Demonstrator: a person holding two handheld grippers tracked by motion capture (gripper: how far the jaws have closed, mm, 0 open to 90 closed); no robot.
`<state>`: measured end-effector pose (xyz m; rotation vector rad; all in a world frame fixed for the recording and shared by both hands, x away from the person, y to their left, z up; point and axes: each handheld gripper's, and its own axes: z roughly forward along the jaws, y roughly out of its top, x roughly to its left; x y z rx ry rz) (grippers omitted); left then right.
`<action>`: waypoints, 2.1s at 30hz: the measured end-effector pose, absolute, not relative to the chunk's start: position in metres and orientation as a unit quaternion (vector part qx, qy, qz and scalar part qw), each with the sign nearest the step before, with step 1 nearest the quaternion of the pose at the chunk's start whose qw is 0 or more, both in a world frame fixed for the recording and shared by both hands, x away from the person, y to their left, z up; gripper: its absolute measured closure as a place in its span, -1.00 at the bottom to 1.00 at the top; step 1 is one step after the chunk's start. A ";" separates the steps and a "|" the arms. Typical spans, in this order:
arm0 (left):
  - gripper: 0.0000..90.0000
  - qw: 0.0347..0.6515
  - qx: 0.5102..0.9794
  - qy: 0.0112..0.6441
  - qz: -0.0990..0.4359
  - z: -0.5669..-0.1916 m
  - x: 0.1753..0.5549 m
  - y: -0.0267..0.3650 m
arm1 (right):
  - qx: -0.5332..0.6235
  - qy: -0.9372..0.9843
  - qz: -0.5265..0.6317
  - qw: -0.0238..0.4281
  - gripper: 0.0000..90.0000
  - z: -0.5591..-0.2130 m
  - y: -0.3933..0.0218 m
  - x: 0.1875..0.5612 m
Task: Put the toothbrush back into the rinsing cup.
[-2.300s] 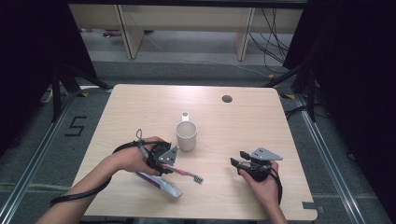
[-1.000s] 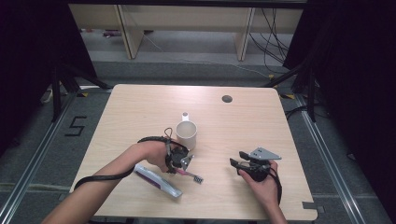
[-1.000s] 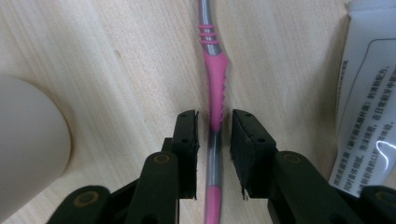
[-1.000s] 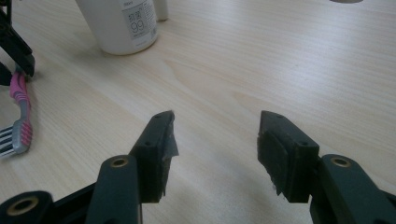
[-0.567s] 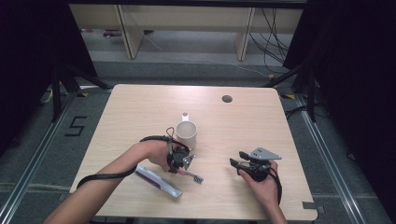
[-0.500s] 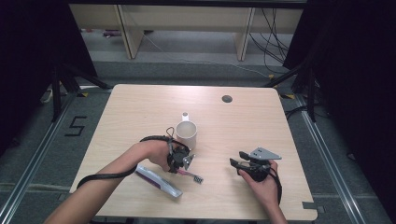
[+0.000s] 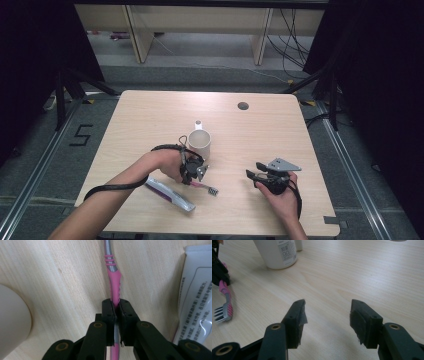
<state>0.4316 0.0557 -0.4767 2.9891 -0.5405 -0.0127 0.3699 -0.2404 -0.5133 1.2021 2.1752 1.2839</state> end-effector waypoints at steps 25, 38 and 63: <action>0.86 0.192 0.968 -0.133 0.088 -0.437 0.418 0.089 | 0.407 0.771 0.453 0.186 0.04 -0.514 -0.242 0.373; 0.86 0.249 0.956 -0.101 0.117 -0.433 0.415 0.107 | 0.399 0.773 0.451 0.197 0.04 -0.514 -0.242 0.374; 0.86 0.390 0.906 0.000 0.163 -0.434 0.407 0.143 | 0.404 0.772 0.451 0.196 0.04 -0.514 -0.242 0.374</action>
